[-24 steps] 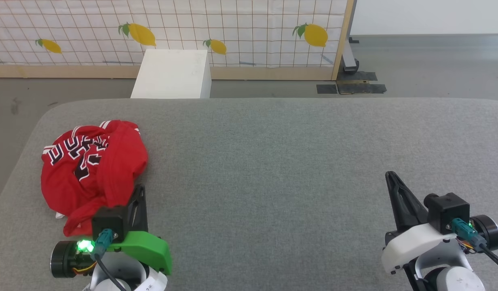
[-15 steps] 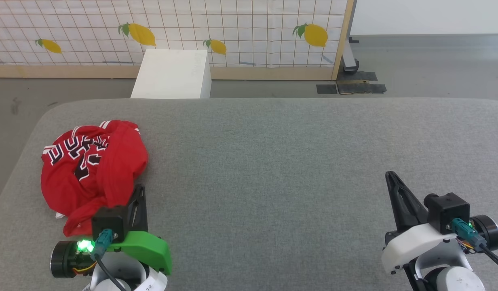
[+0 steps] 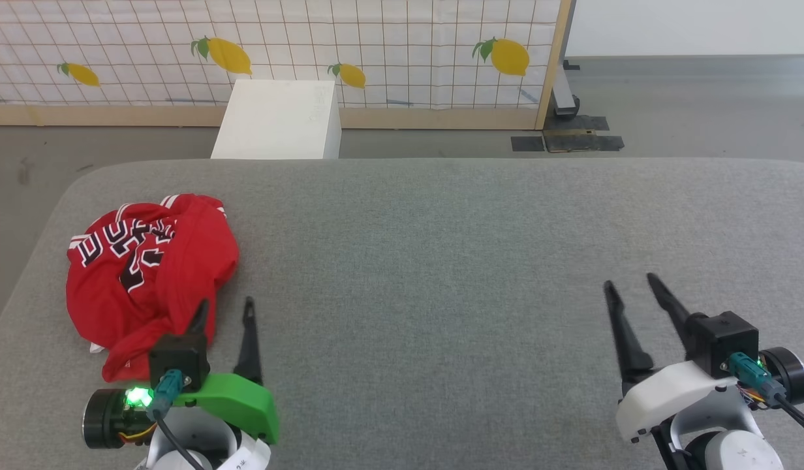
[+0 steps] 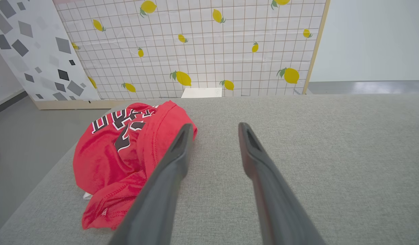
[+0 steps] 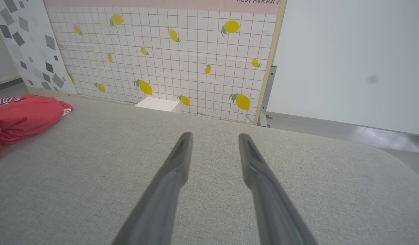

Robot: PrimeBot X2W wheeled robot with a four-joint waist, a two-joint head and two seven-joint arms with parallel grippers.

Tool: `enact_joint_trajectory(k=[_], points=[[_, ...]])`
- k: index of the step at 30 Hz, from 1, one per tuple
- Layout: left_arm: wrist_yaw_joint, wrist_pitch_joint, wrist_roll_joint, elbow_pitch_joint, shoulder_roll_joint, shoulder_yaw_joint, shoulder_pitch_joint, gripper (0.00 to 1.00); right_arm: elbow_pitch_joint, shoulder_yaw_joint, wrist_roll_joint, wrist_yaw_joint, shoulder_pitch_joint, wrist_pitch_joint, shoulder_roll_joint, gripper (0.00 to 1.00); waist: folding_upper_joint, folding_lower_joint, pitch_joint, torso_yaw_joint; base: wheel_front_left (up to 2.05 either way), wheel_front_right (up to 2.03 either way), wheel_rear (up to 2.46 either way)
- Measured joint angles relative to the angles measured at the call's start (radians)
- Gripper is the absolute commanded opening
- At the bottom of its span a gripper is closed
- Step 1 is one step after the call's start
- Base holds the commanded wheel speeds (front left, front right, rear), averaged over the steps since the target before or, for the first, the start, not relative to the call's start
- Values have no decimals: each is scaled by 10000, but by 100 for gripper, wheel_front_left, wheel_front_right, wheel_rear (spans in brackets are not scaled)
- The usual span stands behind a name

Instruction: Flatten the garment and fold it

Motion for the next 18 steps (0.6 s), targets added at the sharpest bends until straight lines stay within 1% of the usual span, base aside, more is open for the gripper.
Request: enact_joint_trajectory(k=[18], points=[[134,-282,-107,224,0,-282,0,100,176,-207,357,0,1,-270,0,100,0,0,3,-2,0,0,0]])
